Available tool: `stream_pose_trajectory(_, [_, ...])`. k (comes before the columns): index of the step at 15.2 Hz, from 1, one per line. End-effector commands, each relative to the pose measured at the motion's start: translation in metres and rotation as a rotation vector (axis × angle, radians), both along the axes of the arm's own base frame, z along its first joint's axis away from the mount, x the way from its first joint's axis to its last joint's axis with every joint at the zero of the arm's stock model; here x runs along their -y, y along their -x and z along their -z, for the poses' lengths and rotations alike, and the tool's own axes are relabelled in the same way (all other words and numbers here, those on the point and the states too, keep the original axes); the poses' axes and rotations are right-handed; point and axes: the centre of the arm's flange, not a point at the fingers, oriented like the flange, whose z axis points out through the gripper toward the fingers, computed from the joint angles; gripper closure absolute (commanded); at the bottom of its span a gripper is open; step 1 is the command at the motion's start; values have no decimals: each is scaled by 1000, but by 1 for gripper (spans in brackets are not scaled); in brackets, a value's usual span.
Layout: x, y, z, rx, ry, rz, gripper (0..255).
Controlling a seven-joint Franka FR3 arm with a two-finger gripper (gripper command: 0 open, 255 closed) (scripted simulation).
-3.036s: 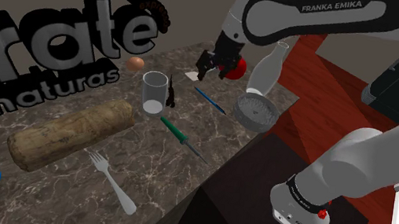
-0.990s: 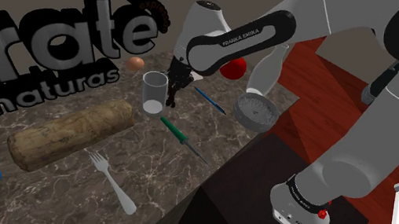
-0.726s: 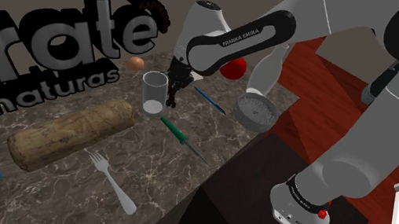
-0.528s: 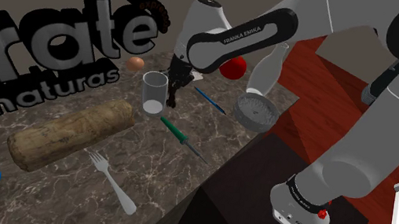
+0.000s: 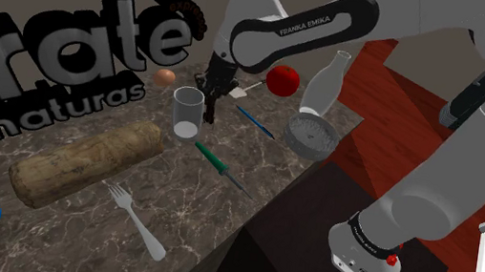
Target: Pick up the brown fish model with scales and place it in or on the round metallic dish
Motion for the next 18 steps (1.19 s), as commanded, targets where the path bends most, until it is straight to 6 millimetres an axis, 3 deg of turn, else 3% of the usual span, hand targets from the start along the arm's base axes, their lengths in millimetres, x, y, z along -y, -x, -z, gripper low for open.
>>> stream_pose_trajectory(1, [1, 0, -11, 0, 0, 0, 255])
stream_pose_trajectory(13, [1, 0, -73, 0, 0, 0, 255])
stream_pose_trajectory(18, [49, 45, -73, 0, 0, 0, 255])
